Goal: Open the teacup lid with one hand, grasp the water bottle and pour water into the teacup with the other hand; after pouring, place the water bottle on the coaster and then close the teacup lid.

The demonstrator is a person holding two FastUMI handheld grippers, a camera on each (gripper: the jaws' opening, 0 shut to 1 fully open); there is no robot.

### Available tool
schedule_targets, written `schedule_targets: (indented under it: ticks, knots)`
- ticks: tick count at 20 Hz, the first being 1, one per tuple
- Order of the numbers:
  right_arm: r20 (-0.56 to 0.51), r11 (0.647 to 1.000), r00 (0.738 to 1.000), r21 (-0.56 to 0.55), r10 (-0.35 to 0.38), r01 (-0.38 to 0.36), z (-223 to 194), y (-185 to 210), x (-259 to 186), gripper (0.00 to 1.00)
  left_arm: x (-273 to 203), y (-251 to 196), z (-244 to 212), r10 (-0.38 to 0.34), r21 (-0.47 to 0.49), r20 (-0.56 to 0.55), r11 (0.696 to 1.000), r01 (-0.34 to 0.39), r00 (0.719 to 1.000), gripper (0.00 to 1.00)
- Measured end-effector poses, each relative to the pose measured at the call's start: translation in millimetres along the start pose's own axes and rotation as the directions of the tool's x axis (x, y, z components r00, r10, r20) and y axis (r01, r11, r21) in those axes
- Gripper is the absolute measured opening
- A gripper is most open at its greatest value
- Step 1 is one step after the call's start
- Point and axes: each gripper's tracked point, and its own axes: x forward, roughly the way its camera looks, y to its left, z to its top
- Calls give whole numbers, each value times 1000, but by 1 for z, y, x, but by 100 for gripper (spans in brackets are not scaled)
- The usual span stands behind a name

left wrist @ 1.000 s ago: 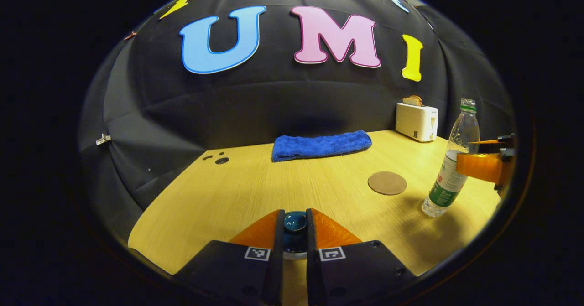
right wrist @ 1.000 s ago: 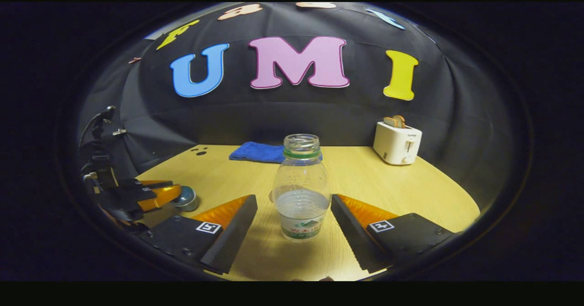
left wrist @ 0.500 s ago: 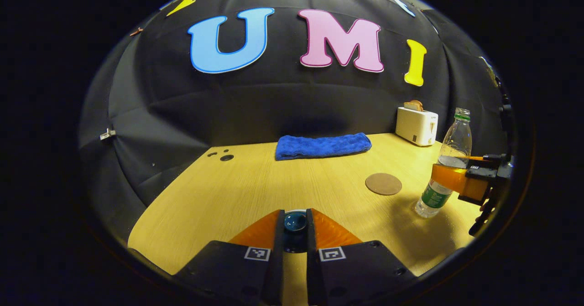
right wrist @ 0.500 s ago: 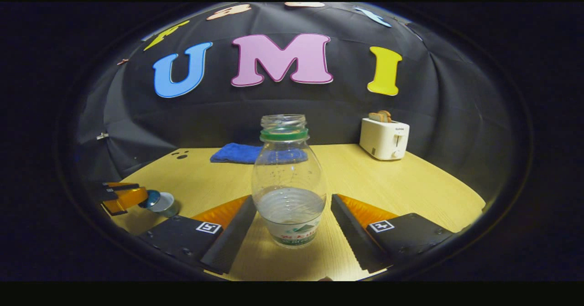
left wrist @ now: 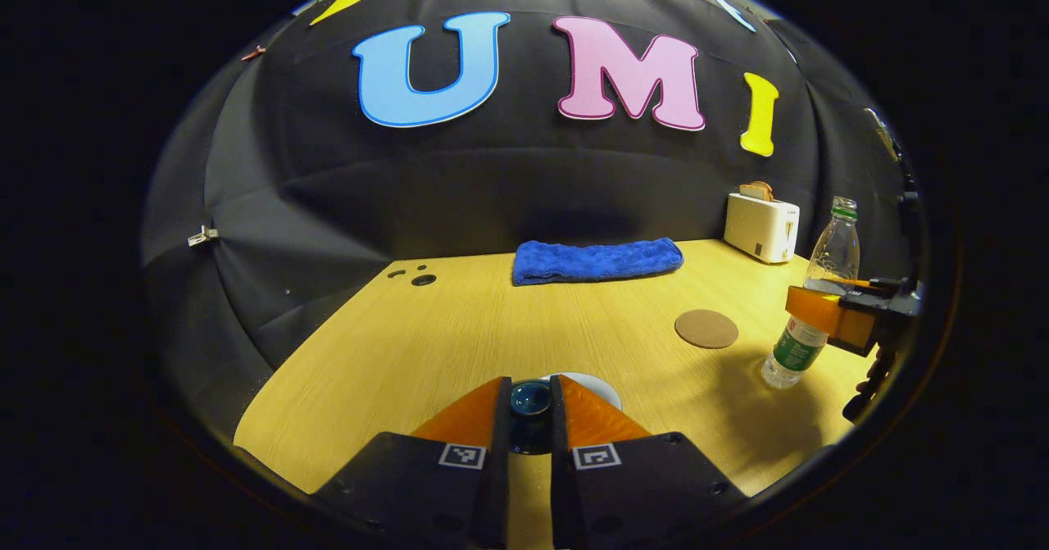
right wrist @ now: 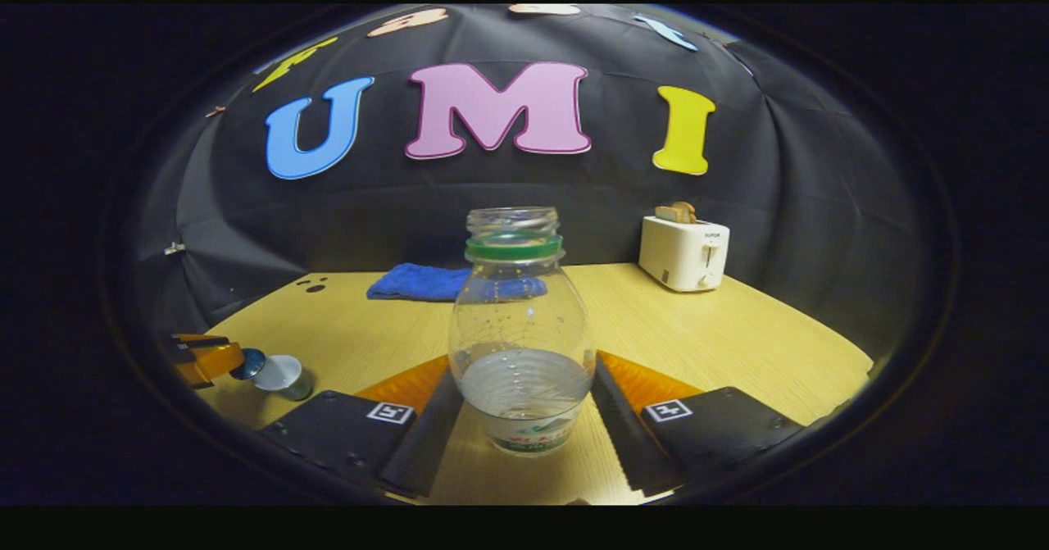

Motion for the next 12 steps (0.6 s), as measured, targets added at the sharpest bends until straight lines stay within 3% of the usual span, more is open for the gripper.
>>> schedule_targets:
  ticks: [1,6,9,12]
  knots:
    - [1,1000,1000,-6,5,-5,0,2,-2,81,-1,1,0,0,0,-1,1000,0,1000,24]
    - [-37,998,999,-53,40,-42,-1,8,1,76,-7,8,-1,10,0,5,1000,-10,1000,24]
    - [-31,983,996,-160,86,-90,11,17,-3,72,-11,14,1,25,-16,14,1000,-25,1000,24]
    - [15,946,993,-305,121,-110,33,26,-3,72,-17,24,0,47,-34,17,998,-47,999,24]
